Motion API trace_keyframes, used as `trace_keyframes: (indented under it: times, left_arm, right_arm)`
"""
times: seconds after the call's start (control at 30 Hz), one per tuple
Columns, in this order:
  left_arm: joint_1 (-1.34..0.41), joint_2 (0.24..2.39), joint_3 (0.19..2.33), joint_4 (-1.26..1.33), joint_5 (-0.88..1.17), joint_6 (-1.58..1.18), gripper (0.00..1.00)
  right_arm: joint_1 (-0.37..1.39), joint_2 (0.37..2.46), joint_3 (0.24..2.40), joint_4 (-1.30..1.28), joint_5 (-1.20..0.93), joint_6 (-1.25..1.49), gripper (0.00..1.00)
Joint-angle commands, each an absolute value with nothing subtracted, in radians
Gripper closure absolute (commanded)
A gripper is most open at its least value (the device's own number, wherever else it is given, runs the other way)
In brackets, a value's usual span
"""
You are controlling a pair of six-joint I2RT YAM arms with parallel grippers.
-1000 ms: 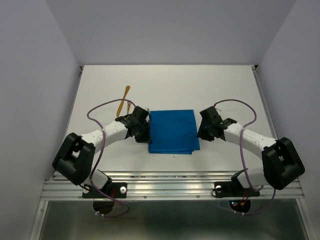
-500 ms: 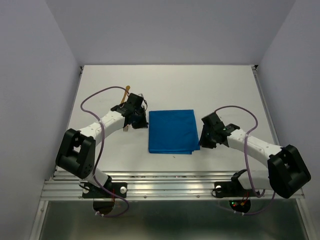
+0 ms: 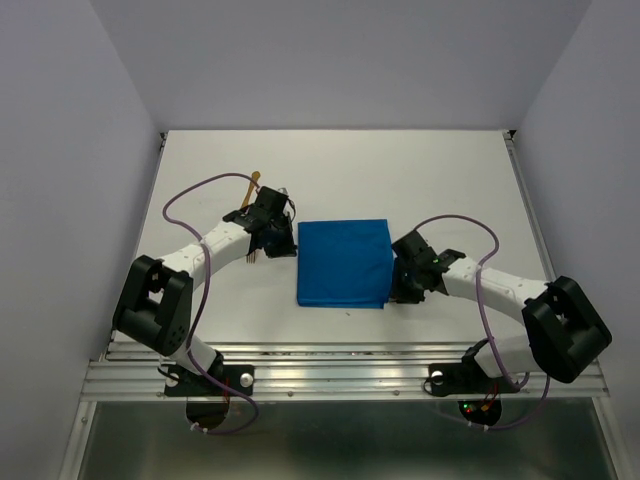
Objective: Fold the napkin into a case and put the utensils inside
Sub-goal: Pick up the top corner of the square-folded napkin from the center of the board.
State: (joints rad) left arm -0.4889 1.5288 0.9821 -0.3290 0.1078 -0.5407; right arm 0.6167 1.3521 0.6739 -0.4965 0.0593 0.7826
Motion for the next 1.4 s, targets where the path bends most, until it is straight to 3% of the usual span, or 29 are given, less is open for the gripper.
trace_keyframes:
  times: [0.0, 0.17, 0.53, 0.87, 0.97, 1.0, 1.37]
  left_arm:
    - [-0.491, 1.516, 0.988, -0.313, 0.109, -0.534, 1.0]
    - [-0.491, 1.517, 0.976, -0.302, 0.115, -0.531, 1.0]
    - [-0.491, 1.52, 0.94, -0.278, 0.137, -0.529, 1.0]
    - [-0.491, 1.532, 0.93, -0.265, 0.129, -0.526, 1.0]
    - [-0.491, 1.531, 0.934, -0.267, 0.129, -0.525, 1.0]
    - [-0.491, 1.531, 0.934, -0.265, 0.129, -0.525, 1.0]
    - [-0.488, 1.549, 0.931, -0.259, 0.124, -0.523, 1.0]
  right_arm:
    - [0.629, 1.362, 0.703, -0.465, 0.098, 0.785, 0.66]
    - [0.629, 1.379, 0.704, -0.448, 0.1, 0.793, 0.69]
    - [0.638, 1.342, 0.738, -0.469, 0.129, 0.801, 0.99]
    - [0.638, 1.333, 0.765, -0.466, 0.121, 0.793, 0.99]
    - [0.638, 1.357, 0.775, -0.492, 0.144, 0.799, 0.81]
    - [0.638, 1.368, 0.772, -0.495, 0.153, 0.804, 0.69]
    - [0.638, 1.436, 0.753, -0.442, 0.13, 0.796, 0.65]
